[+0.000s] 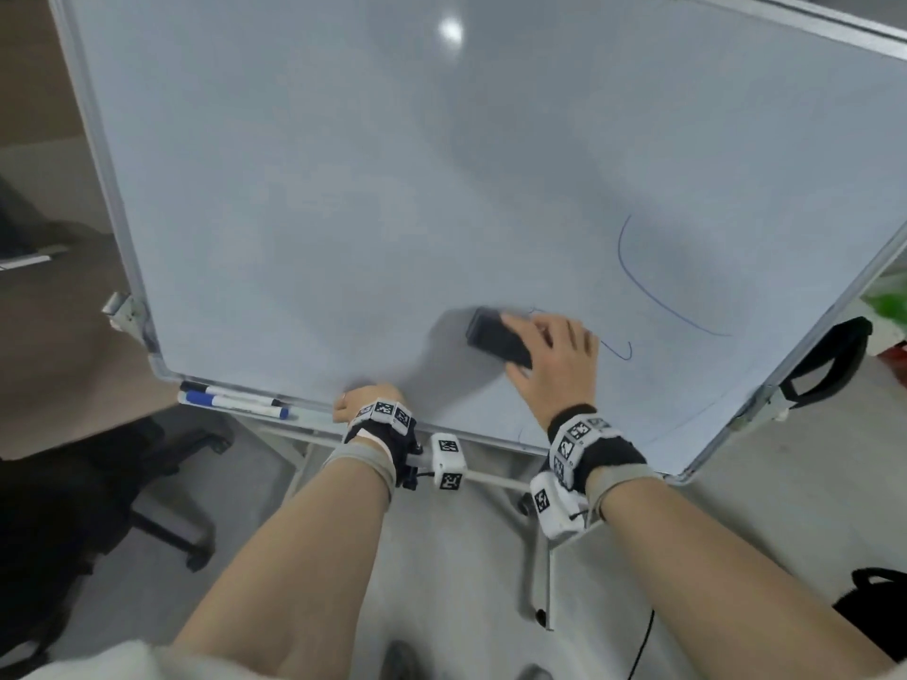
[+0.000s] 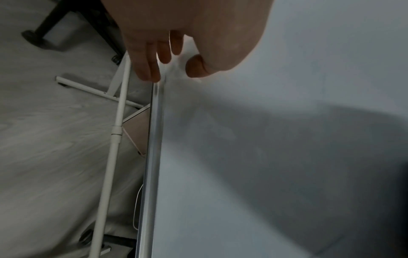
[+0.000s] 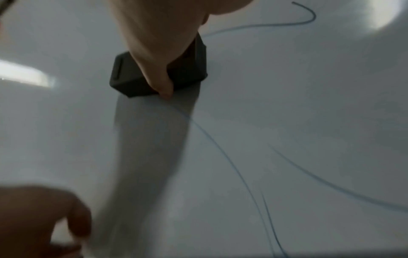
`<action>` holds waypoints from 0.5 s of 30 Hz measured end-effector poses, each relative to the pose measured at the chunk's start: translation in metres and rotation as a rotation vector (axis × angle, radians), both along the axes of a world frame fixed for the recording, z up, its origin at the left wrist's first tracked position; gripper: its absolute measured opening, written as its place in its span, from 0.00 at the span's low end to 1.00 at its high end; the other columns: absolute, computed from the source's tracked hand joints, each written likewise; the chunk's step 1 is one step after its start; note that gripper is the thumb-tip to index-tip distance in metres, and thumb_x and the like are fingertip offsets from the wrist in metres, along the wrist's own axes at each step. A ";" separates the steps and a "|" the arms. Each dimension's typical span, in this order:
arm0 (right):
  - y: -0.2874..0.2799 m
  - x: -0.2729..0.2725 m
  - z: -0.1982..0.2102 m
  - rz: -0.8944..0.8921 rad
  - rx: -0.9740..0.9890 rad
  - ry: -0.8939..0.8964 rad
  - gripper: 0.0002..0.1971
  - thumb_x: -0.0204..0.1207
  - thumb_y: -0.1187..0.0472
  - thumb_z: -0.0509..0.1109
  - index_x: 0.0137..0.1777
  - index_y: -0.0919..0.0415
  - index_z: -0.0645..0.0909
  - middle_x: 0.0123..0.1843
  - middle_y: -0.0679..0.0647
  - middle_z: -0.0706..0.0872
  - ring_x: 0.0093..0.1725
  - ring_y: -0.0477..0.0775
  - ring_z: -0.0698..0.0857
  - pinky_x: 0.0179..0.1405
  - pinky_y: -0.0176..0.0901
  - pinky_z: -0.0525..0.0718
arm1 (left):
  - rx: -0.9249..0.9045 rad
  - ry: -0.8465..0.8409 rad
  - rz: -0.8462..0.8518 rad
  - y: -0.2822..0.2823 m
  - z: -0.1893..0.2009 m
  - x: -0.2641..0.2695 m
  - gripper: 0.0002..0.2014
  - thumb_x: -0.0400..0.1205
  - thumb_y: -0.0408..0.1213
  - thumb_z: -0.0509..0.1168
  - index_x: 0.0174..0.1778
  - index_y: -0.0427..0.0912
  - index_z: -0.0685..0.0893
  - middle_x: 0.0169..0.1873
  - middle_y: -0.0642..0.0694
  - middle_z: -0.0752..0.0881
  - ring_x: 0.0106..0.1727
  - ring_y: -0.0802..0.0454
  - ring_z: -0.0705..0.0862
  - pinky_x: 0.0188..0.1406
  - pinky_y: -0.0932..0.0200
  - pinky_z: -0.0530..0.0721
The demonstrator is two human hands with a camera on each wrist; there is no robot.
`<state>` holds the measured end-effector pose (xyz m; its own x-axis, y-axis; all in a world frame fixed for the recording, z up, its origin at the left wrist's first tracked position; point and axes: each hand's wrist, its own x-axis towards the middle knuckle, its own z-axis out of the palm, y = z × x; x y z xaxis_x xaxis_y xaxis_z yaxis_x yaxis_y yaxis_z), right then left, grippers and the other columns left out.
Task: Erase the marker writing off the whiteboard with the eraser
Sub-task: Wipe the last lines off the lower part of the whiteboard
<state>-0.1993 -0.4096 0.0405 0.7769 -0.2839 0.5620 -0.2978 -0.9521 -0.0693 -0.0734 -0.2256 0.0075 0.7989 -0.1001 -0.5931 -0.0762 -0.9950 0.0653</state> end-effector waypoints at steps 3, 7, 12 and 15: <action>-0.015 0.011 0.035 -0.073 -0.034 -0.239 0.29 0.70 0.47 0.79 0.72 0.45 0.79 0.57 0.54 0.82 0.53 0.58 0.75 0.54 0.52 0.70 | -0.049 0.048 -0.164 0.003 -0.003 -0.020 0.21 0.76 0.39 0.73 0.64 0.37 0.84 0.62 0.38 0.85 0.65 0.38 0.84 0.61 0.49 0.82; -0.014 0.014 0.028 -0.073 -0.040 -0.305 0.28 0.72 0.44 0.78 0.73 0.43 0.79 0.57 0.54 0.81 0.53 0.58 0.75 0.52 0.51 0.70 | -0.123 0.110 -0.202 0.002 -0.009 -0.035 0.17 0.78 0.38 0.71 0.61 0.33 0.85 0.60 0.37 0.86 0.62 0.40 0.85 0.55 0.53 0.82; 0.001 -0.005 -0.038 0.035 -0.038 0.013 0.29 0.62 0.53 0.79 0.67 0.39 0.82 0.58 0.51 0.81 0.56 0.60 0.74 0.54 0.53 0.68 | -0.139 0.179 -0.275 -0.016 -0.032 -0.019 0.18 0.81 0.40 0.69 0.61 0.29 0.85 0.62 0.36 0.86 0.65 0.39 0.84 0.63 0.55 0.79; -0.002 -0.006 -0.035 0.003 -0.026 0.014 0.30 0.63 0.52 0.79 0.68 0.39 0.82 0.58 0.49 0.83 0.57 0.58 0.74 0.54 0.53 0.68 | -0.139 0.181 -0.340 -0.022 -0.048 -0.011 0.21 0.83 0.46 0.65 0.60 0.30 0.86 0.61 0.36 0.87 0.63 0.40 0.84 0.62 0.55 0.80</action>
<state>-0.2049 -0.4117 0.0055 0.7856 -0.2672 0.5581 -0.2960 -0.9543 -0.0402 -0.0846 -0.2481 -0.0406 0.5901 -0.4294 -0.6837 -0.3740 -0.8959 0.2398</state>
